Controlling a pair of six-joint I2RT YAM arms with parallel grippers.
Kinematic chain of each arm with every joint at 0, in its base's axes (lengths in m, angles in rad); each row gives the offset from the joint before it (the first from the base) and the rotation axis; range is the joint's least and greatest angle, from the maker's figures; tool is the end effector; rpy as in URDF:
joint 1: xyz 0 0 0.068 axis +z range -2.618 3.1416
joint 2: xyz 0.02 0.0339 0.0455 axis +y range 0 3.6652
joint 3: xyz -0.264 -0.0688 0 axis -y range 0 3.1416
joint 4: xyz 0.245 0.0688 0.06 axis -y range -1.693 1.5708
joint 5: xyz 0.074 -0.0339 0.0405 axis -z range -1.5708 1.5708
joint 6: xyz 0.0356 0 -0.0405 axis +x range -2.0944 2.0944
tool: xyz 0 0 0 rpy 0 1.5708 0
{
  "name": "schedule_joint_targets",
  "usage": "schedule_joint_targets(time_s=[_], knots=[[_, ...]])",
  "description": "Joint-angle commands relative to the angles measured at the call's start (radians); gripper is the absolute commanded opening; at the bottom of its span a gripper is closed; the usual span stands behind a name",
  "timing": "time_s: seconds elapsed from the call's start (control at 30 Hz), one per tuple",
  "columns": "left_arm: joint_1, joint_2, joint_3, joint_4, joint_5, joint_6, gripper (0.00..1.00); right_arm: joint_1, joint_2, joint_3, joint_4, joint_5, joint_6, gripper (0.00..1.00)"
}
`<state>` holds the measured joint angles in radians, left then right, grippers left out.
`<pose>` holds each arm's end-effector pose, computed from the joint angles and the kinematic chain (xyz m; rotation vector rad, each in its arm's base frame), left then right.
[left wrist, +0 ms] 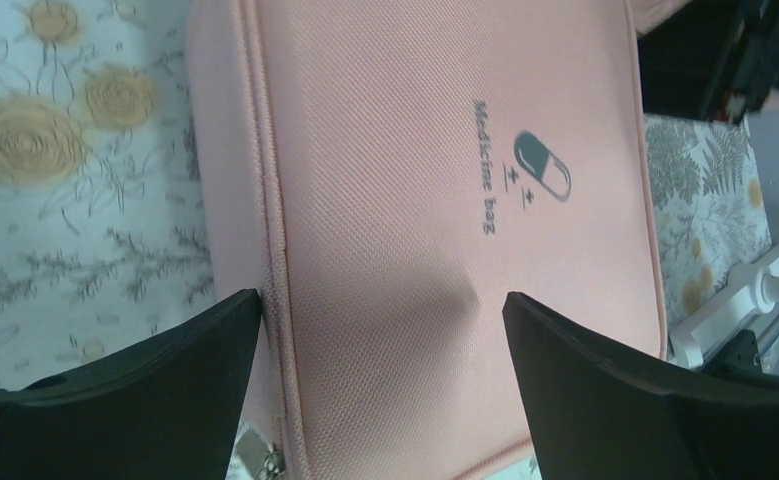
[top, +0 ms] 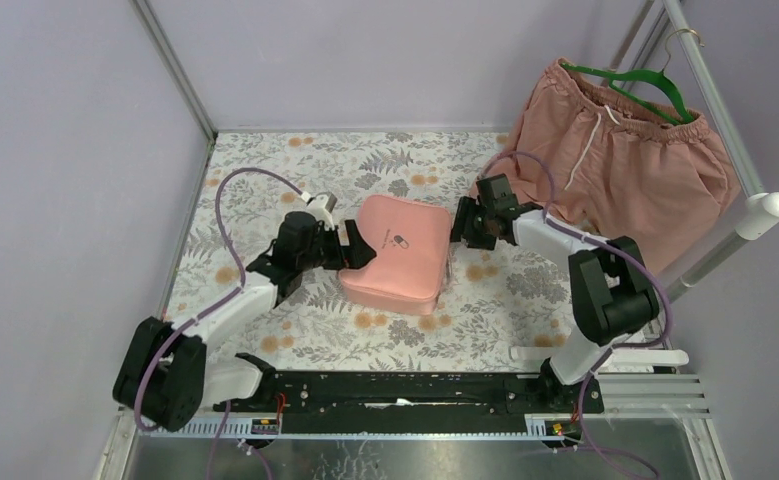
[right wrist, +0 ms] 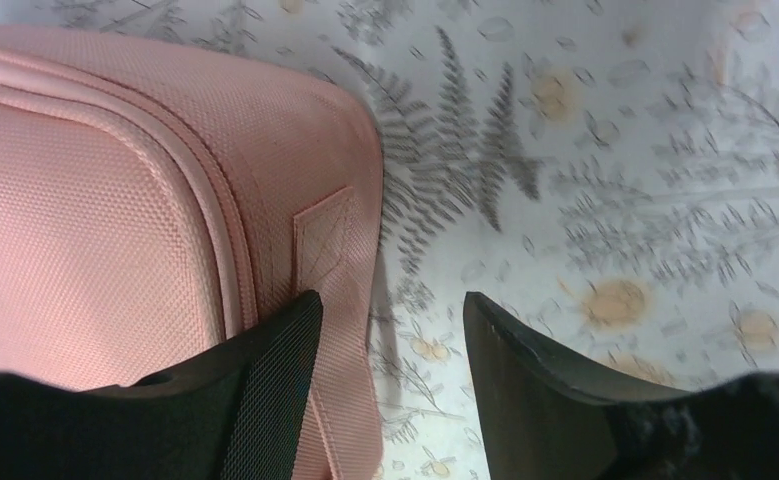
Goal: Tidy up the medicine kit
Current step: Adjust the medicine box at the center of the board.
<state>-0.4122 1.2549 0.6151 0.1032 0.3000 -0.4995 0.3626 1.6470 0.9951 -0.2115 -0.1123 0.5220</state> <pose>0.2369 -0.1151 0.2111 0.0926 2.1991 -0.8466 0.3187 0.1252 0.1927 0.1472 2.4949 0.5218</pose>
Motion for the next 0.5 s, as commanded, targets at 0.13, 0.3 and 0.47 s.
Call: schedule_joint_targets(time_s=[0.13, 0.3, 0.47], knots=[[-0.077, -0.18, -0.074, -0.096, -0.074, -0.093, 0.98, 0.142, 0.12, 0.225, 0.15, -0.348, -0.079, 0.63], [-0.077, -0.235, -0.027, -0.245, -0.226, -0.09, 0.99, 0.149, 0.092, 0.197, 0.194, -0.305, -0.089, 0.63], [-0.076, -0.274, 0.076, -0.381, -0.415, -0.065, 0.99, 0.122, -0.086, 0.058, 0.169, -0.022, -0.152, 0.65]])
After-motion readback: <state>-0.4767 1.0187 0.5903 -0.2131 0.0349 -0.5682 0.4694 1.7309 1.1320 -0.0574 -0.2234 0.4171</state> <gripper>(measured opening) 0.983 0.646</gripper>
